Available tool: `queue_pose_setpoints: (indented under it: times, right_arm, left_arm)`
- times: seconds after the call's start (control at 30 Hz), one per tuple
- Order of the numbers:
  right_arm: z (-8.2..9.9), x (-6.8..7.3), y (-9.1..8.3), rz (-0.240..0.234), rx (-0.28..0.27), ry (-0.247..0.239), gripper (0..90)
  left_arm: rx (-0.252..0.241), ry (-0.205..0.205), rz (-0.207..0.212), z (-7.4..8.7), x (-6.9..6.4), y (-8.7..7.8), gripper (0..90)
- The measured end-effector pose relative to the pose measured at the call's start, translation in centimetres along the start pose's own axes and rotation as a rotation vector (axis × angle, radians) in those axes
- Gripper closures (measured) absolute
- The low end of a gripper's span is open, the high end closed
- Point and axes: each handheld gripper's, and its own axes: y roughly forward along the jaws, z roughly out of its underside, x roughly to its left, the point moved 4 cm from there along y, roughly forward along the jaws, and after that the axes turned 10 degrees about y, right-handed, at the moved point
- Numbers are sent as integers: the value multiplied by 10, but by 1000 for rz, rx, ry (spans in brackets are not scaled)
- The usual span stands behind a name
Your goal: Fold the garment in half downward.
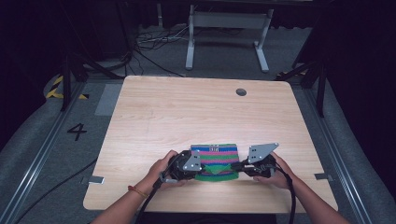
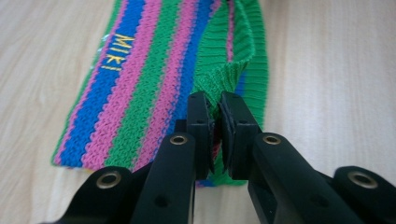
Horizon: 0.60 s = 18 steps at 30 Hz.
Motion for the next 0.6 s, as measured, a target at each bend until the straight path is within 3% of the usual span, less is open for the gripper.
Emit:
queue_pose_setpoints:
  times: [0.17,0.27,0.4,0.47,0.6]
  right_arm:
    - [11,-1,-2,7,11,17,847]
    - [15,0,-5,19,17,26,825]
    - [12,2,-15,42,-16,20,800]
    - [10,2,-18,51,-35,29,785]
    - [5,4,-16,60,-39,26,774]
  left_arm:
    - [18,-2,11,0,-7,1,796]
    - [17,3,-24,-1,-8,-6,731]
    - [-43,-36,-80,-3,-3,-25,679]
    - [-78,-89,-92,-3,1,-30,673]
    - [-87,-149,-64,-1,3,-19,666]
